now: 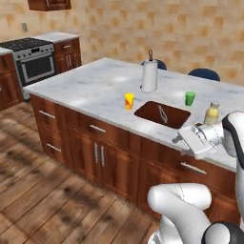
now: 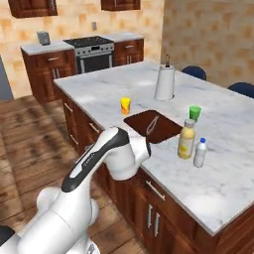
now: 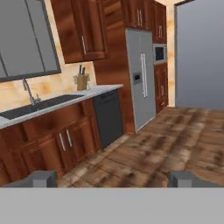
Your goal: Place the drinks on the dining counter in a tight cluster.
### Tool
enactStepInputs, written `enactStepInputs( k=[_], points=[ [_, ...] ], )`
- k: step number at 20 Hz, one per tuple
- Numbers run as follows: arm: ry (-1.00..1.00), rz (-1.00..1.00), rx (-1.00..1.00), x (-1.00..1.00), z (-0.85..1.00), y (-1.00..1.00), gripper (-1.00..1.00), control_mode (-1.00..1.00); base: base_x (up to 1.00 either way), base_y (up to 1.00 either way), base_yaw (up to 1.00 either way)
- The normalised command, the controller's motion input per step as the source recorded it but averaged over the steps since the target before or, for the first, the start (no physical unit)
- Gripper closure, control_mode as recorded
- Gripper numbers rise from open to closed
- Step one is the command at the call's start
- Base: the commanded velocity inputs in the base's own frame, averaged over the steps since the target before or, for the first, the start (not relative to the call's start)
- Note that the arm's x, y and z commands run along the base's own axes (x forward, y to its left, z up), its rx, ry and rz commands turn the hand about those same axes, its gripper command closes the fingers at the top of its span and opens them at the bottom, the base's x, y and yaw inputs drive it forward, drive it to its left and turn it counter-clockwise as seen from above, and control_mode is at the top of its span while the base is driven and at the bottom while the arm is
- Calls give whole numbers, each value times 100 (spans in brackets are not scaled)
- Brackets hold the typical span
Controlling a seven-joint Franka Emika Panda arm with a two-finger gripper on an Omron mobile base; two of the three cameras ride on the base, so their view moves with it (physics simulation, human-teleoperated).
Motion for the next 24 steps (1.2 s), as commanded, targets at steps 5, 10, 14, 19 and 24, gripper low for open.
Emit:
enactStepInputs(
  k=[5,10,14,19,24],
  points=[
    [0,0,0,0,0,0,-100,100,-10,0,100],
    [0,0,0,0,0,0,-100,100,-9,0,100],
    [0,0,0,0,0,0,-100,100,-3,0,100],
    [0,0,0,0,0,0,-100,100,1,0,98],
    [0,0,0,0,0,0,-100,100,10,-1,88]
  ],
)
